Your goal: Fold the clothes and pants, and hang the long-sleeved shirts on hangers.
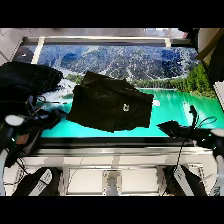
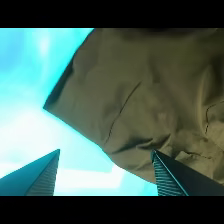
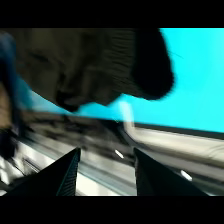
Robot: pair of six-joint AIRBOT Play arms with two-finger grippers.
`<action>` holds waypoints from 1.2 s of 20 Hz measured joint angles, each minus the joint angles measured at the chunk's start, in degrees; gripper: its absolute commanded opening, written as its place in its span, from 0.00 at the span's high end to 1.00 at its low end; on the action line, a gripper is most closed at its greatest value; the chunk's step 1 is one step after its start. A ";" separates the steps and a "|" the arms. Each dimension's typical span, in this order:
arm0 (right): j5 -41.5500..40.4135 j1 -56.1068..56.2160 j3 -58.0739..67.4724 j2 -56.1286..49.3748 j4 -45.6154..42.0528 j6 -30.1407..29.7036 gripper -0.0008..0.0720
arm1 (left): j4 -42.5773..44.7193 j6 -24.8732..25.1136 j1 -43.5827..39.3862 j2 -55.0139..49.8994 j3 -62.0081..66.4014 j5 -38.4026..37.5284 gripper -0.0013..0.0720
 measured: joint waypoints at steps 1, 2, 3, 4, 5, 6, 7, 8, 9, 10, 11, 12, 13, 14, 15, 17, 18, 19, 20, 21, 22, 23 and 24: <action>-1.42 0.02 -3.41 1.40 4.00 -0.42 0.46 | -0.94 -0.28 -1.03 0.63 -2.45 2.10 0.15; -2.58 0.02 -6.03 2.38 7.02 -0.70 0.46 | -2.27 -0.46 -2.21 0.72 -4.11 4.07 0.15; -3.63 0.02 -8.17 3.13 9.18 -0.87 0.46 | -3.54 -0.50 -3.69 0.17 -5.44 6.10 0.15; -4.44 0.02 -9.66 3.63 10.71 -1.11 0.46 | -4.79 -0.52 -5.11 -0.70 -6.34 7.93 0.19; -4.96 0.02 -10.80 4.02 12.24 -1.27 0.46 | -6.36 -0.55 -6.56 -1.92 -6.95 10.75 0.19; -5.29 0.02 -11.56 4.28 13.16 -1.40 0.46 | -7.63 -0.59 -7.87 -3.39 -7.50 13.11 0.19; -5.75 0.02 -12.15 4.48 13.94 -1.51 0.46 | -9.42 -0.61 -8.96 -4.81 -7.78 15.47 0.19; -5.99 0.02 -12.57 4.61 14.58 -1.60 0.46 | -11.21 -0.66 -9.88 -6.21 -8.00 17.64 0.19; -6.10 0.02 -12.85 4.72 14.95 -1.66 0.46 | -13.55 -0.76 -10.73 -7.63 -8.09 20.04 0.19; -6.16 0.02 -13.07 4.81 15.26 -1.68 0.46 | -15.65 -0.76 -11.50 -8.92 -8.04 21.77 0.26; -6.38 0.02 -13.27 4.87 15.56 -1.70 0.46 | -16.76 -0.74 -12.24 -10.14 -7.82 23.56 0.43; -6.45 0.02 -13.35 4.87 15.72 -1.70 0.46 | -17.53 -0.74 -12.87 -11.21 -7.52 24.92 0.56; -6.56 0.02 -13.42 4.92 15.80 -1.75 0.46 | -18.05 -0.74 -13.53 -12.22 -7.02 26.25 0.80; -6.93 0.00 -13.49 4.94 15.87 -1.77 0.46 | -18.18 -0.74 -14.08 -13.05 -6.47 27.19 0.97; -7.32 0.02 -13.57 4.96 15.85 -1.77 0.46 | -18.34 -0.70 -14.58 -13.70 -5.86 27.89 0.97; -7.96 0.15 -13.64 4.96 15.47 -1.77 0.46 | -19.32 -0.61 -15.19 -14.38 -4.50 28.89 0.97; -8.68 0.59 -13.66 4.96 14.80 -1.77 0.46 | -19.43 -0.59 -15.41 -14.62 -3.98 29.07 0.97; -9.79 1.51 -13.70 4.96 14.51 -1.68 0.46 | -19.69 -0.55 -15.52 -14.71 -3.52 29.24 0.97; -11.10 2.84 -13.77 4.90 14.10 -1.40 0.39 | -19.78 -0.52 -15.63 -14.88 -3.23 29.20 0.97; -12.57 4.76 -13.81 4.74 13.73 -0.98 0.24 | -19.85 -0.52 -15.67 -14.93 -2.99 29.00 0.97; -14.29 6.99 -13.84 4.50 13.86 -0.74 0.18 | -19.91 -0.46 -15.76 -14.99 -2.84 28.89 0.97; -16.50 9.33 -13.90 4.28 14.10 -0.37 0.18 | -19.91 -0.28 -15.76 -15.02 -2.75 28.44 0.97; -18.95 11.93 -13.92 4.09 15.28 0.02 0.18 | -20.06 -0.20 -15.82 -15.06 -2.62 28.17 0.97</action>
